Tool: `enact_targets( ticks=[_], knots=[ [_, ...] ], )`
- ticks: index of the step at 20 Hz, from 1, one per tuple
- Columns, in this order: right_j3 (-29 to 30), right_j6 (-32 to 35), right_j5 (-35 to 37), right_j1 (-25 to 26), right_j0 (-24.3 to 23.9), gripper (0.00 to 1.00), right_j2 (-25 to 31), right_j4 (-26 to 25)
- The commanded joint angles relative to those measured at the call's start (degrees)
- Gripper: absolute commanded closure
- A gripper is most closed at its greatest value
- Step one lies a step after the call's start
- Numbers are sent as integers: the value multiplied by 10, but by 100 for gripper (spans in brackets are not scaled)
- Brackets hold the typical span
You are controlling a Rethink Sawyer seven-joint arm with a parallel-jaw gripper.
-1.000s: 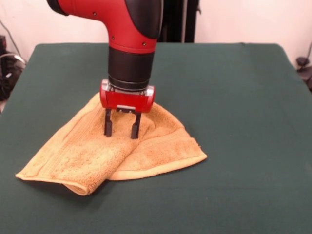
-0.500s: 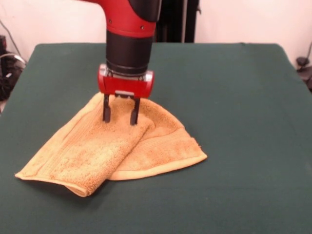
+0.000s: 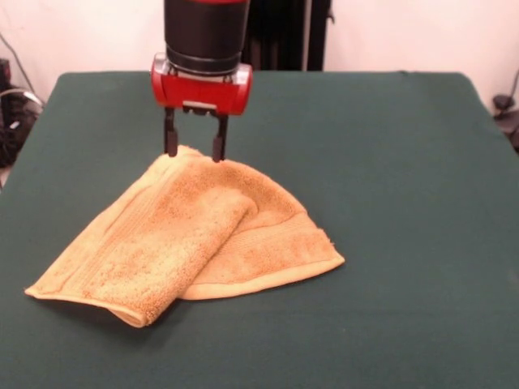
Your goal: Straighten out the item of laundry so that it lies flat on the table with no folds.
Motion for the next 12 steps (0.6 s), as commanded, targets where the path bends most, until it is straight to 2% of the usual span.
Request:
enact_targets(
  ticks=[1, 12],
  knots=[
    [27, 37, 35, 23, 8, 0, 56, -3],
    [6, 43, -10, 70, 8, 0, 56, -13]
  ],
)
